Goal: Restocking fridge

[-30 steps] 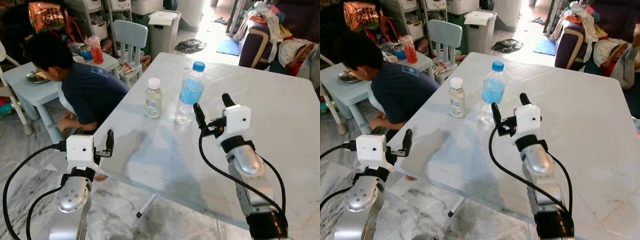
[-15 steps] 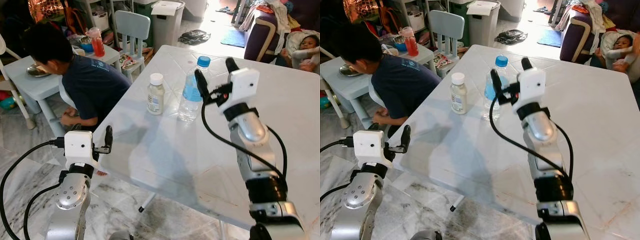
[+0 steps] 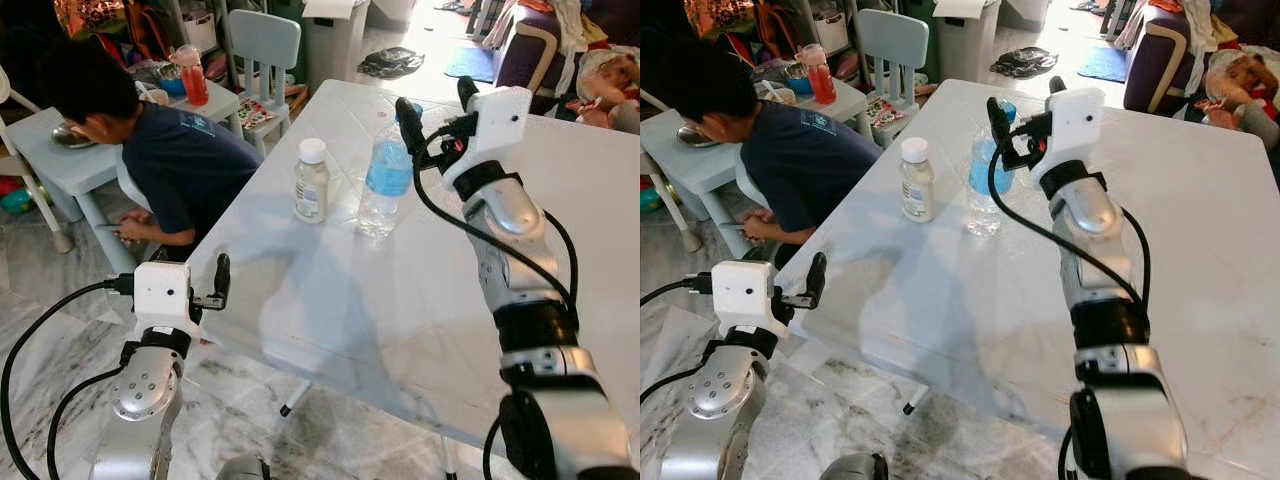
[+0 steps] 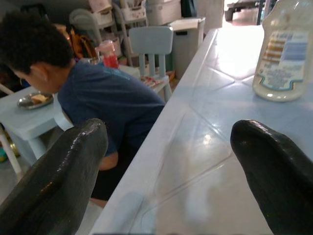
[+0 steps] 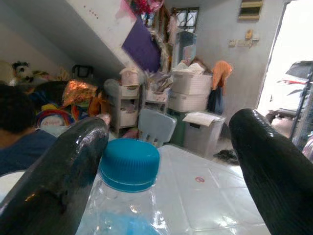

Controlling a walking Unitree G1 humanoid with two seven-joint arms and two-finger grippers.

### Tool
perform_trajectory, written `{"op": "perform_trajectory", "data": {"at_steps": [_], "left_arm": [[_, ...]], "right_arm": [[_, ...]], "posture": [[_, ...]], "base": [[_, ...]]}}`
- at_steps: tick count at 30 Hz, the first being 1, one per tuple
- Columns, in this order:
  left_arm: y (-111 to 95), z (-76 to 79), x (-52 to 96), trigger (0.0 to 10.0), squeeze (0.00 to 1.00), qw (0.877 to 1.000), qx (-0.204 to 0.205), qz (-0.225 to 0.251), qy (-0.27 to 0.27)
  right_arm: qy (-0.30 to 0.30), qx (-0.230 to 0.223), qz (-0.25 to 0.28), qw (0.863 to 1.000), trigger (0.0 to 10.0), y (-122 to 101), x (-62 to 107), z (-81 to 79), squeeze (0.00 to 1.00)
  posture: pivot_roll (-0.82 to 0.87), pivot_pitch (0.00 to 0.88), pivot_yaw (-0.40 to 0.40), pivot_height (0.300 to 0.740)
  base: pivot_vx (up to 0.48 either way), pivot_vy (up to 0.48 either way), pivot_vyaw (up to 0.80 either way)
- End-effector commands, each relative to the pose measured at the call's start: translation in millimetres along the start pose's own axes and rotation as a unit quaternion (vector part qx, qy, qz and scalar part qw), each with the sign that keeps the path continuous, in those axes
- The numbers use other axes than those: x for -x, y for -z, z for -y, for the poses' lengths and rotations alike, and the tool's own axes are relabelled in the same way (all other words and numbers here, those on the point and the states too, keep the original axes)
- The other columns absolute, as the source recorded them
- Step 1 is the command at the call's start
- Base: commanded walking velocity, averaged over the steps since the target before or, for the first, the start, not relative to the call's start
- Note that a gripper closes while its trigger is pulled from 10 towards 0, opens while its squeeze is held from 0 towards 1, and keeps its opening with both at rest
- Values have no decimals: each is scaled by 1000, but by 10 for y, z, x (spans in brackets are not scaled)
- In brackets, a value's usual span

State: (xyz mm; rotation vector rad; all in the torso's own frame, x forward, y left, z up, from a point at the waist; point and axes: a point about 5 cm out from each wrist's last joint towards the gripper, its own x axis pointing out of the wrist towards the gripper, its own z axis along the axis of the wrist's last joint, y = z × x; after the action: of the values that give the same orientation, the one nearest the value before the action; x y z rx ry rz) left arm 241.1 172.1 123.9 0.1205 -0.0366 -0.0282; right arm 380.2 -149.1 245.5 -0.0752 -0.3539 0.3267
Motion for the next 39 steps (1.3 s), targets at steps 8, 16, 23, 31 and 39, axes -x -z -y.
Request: {"op": "perform_trajectory", "data": {"at_steps": [8,16,23,31,39], "left_arm": [[-74,36,41,10000,0,1000,-12,5,12],[-83,36,54,10000,0,1000,-13,2,11],[-57,63,83,10000,0,1000,-5,-10,17],[-36,105,69,10000,0,1000,0,-15,20],[23,130,61,10000,0,999,10,-30,19]], "right_arm": [[-40,-22,-34,998,9294,11,-173,-84,0],[-55,-5,-42,998,0,-1,-207,-140,0],[-58,4,-56,997,0,30,-172,-154,0],[-64,27,-63,996,0,34,-105,-193,0],[-52,39,-63,996,0,16,-7,-204,0]], "posture": [[174,134,8,740],[175,143,5,740],[163,145,1,740],[151,128,-8,740],[144,105,-14,740]], "base": [[0,0,0],[0,0,0],[0,0,0],[0,0,0],[0,0,0]]}}
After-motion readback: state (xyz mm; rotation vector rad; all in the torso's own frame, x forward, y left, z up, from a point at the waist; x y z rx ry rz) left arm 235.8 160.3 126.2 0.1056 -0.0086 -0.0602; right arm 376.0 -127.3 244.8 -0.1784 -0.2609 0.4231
